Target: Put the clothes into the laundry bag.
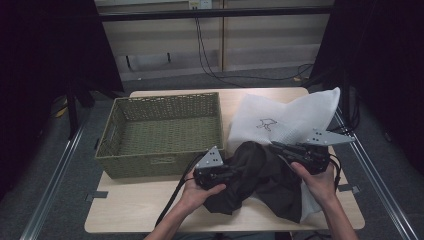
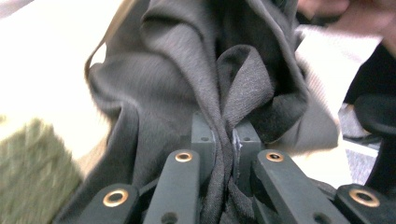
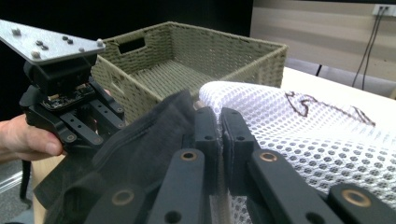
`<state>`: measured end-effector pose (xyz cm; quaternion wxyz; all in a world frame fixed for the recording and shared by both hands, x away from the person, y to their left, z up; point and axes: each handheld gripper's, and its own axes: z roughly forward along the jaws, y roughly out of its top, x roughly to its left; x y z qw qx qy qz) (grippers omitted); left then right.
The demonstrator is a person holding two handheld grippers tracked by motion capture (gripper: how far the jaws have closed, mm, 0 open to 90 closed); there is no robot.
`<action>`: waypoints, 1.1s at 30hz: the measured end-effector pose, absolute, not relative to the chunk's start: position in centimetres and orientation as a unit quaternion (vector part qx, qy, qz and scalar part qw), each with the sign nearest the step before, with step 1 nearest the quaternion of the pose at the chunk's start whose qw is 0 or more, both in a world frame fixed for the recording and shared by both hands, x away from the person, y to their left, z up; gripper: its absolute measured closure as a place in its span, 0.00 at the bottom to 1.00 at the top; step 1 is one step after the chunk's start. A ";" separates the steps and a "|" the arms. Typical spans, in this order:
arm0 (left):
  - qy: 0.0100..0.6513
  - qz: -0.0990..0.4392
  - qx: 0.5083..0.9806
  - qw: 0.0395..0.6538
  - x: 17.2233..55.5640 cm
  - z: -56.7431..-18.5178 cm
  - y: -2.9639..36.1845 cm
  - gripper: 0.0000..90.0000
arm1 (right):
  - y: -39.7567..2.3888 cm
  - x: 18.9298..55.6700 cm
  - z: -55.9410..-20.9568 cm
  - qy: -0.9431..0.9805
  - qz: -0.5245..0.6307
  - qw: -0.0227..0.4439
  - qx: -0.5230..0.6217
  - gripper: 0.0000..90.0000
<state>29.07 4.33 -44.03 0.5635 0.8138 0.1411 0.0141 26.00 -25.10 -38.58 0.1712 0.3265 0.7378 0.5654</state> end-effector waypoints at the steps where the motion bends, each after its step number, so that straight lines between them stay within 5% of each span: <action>1: 0.136 0.017 0.812 0.568 29.1 -43.4 3.9 0.93 | -25.0 26.1 -38.4 0.737 0.568 0.168 0.325 0.97; 10: 0.132 0.010 0.798 0.588 29.7 -40.2 0.3 0.93 | -23.7 26.0 -36.1 0.731 0.592 0.164 0.297 0.97; 25: 0.192 0.026 0.812 0.550 31.2 -46.1 -1.8 0.89 | -25.0 23.4 -39.5 0.732 0.593 0.130 0.310 0.97; 33: 0.176 0.021 0.821 0.543 30.8 -46.3 -0.7 0.63 | -26.2 23.0 -42.1 0.744 0.561 0.125 0.341 0.97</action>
